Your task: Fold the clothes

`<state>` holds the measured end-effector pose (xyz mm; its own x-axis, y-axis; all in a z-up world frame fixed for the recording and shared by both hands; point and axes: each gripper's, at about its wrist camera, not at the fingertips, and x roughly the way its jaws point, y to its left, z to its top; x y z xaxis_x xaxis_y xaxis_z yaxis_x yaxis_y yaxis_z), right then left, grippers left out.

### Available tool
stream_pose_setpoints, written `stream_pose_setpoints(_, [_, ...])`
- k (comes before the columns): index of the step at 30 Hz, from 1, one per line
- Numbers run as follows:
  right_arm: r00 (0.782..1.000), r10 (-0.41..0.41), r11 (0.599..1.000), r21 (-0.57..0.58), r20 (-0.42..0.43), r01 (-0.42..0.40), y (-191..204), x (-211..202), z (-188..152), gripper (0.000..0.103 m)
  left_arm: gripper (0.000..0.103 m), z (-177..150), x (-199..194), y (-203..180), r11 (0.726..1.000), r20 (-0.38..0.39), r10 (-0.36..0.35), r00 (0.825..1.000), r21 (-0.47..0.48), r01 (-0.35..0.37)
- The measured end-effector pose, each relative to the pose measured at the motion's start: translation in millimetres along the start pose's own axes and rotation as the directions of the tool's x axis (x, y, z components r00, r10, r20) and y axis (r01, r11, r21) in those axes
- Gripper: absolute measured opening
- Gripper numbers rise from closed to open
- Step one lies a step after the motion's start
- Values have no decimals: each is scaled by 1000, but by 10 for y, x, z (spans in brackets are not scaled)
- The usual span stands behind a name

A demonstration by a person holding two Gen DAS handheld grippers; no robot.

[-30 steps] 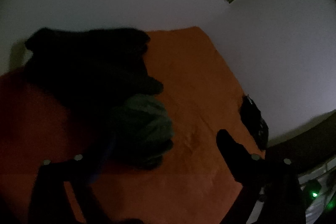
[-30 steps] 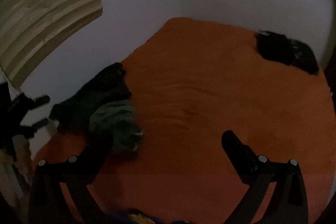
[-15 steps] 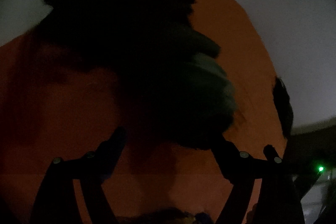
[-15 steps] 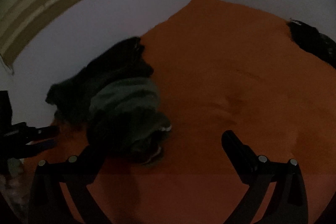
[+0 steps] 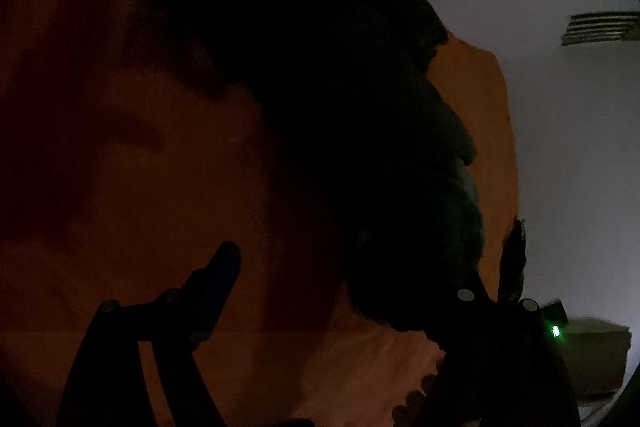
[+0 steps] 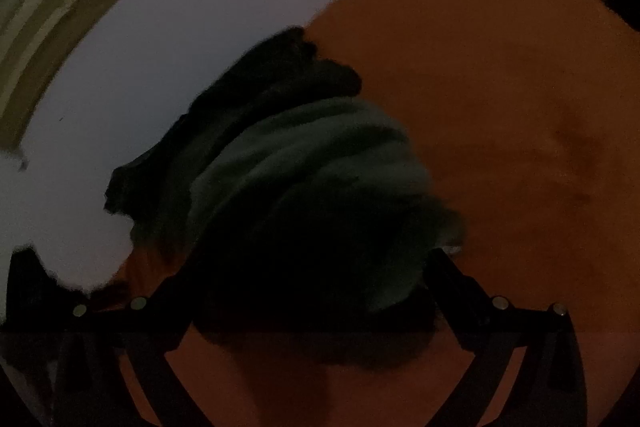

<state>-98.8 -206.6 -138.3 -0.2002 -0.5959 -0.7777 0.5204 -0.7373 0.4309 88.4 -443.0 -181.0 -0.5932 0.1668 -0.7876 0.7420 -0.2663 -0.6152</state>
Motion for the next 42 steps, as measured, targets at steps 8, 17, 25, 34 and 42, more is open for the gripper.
stream_pose_setpoints(8, [997, -73, 997, 33, -36, 75, -39, 344, 90, 22, 82, -229, 127, -279, 998, -4, -55, 998, -18, 55])
stream_pose_setpoints(17, [977, -103, 985, 155, 188, 74, -432, -1041, 502, 11, 82, -371, -9, -871, 984, 5, -46, 999, 174, 45])
stream_pose_setpoints(25, [898, -248, 964, 4, 364, 265, -986, -2893, 956, 0, 82, -517, -74, -1349, 953, 28, -57, 998, 301, 46])
stream_pose_setpoints(34, [935, -237, 942, -173, 263, 288, -1096, -2488, 832, 57, 82, -617, 308, -1356, 959, -33, -71, 997, 273, 78])
stream_pose_setpoints(42, [979, -190, 929, -307, 80, 205, -878, -856, 522, 85, 82, -586, 961, -1248, 966, -93, -2, 996, 259, 26])
